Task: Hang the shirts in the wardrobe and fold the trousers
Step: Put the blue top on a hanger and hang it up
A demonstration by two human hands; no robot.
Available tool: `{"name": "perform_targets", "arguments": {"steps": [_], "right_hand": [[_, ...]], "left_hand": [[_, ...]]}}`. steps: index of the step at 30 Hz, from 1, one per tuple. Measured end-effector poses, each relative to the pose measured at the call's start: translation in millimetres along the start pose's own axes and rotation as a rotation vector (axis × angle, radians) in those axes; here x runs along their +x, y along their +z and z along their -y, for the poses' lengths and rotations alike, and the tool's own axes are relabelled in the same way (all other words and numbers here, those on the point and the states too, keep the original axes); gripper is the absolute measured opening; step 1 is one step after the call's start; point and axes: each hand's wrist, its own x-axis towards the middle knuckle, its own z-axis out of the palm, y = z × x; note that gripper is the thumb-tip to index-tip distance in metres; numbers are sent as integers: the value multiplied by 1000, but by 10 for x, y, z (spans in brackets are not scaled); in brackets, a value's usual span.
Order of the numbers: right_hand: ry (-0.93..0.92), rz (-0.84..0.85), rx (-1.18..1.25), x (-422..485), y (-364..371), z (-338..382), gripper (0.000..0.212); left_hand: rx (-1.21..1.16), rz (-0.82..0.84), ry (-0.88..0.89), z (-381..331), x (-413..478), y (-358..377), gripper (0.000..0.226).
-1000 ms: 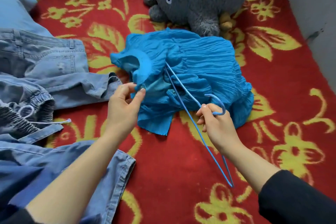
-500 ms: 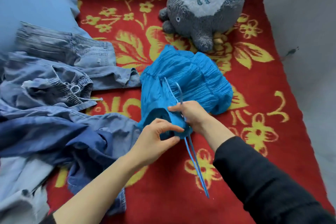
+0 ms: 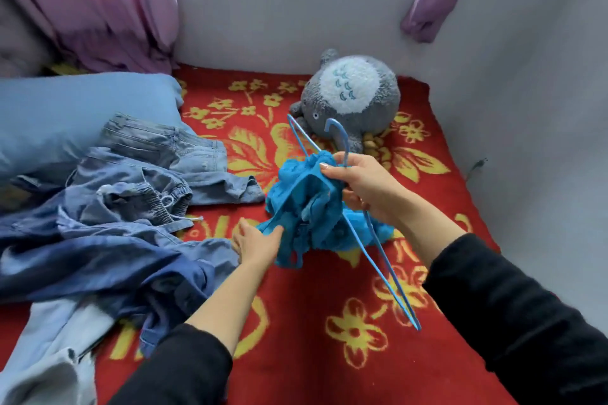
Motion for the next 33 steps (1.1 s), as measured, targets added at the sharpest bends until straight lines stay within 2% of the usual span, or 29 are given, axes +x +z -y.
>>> {"name": "perform_targets", "arguments": {"steps": [2, 4, 6, 10, 14, 16, 20, 23, 25, 27, 29, 33], "right_hand": [[-57, -20, -2, -140, -111, 207, 25], [-100, -102, -63, -230, -256, 379, 23], [-116, -215, -126, -295, -427, 514, 15], [-118, -424, -170, -363, -775, 614, 17], [-217, -635, -280, -368, -1024, 775, 15], [-319, -675, -244, -376, -1095, 873, 20], [-399, -661, -315, -398, -1157, 844, 21], [-359, -600, -384, -383, -1203, 672, 33], [-347, -554, -375, -385, -1195, 578, 41], [-372, -513, -321, -401, -1163, 511, 37], [-418, -575, -316, -411, -1171, 481, 32], [-463, -797, -122, -438, -1297, 478, 47]], "left_hand": [[-70, 69, -51, -97, 44, -107, 57], [-271, 147, -25, -242, 81, -274, 20], [-452, 190, 11, -529, 17, -558, 27], [-457, 193, 175, -1211, -218, -1291, 19], [-648, 536, 407, -1884, -686, -1933, 8], [-764, 603, 471, -2108, -942, -2092, 17], [-815, 575, 503, -2253, -1140, -2155, 26], [-706, 560, 566, -2253, -1164, -2131, 38], [-611, 509, 642, -2237, -1207, -2100, 38], [-577, 463, 688, -2200, -1236, -2056, 33], [-560, 444, 703, -2158, -1213, -2009, 32], [-484, 412, 766, -2042, -1110, -1951, 32]]}}
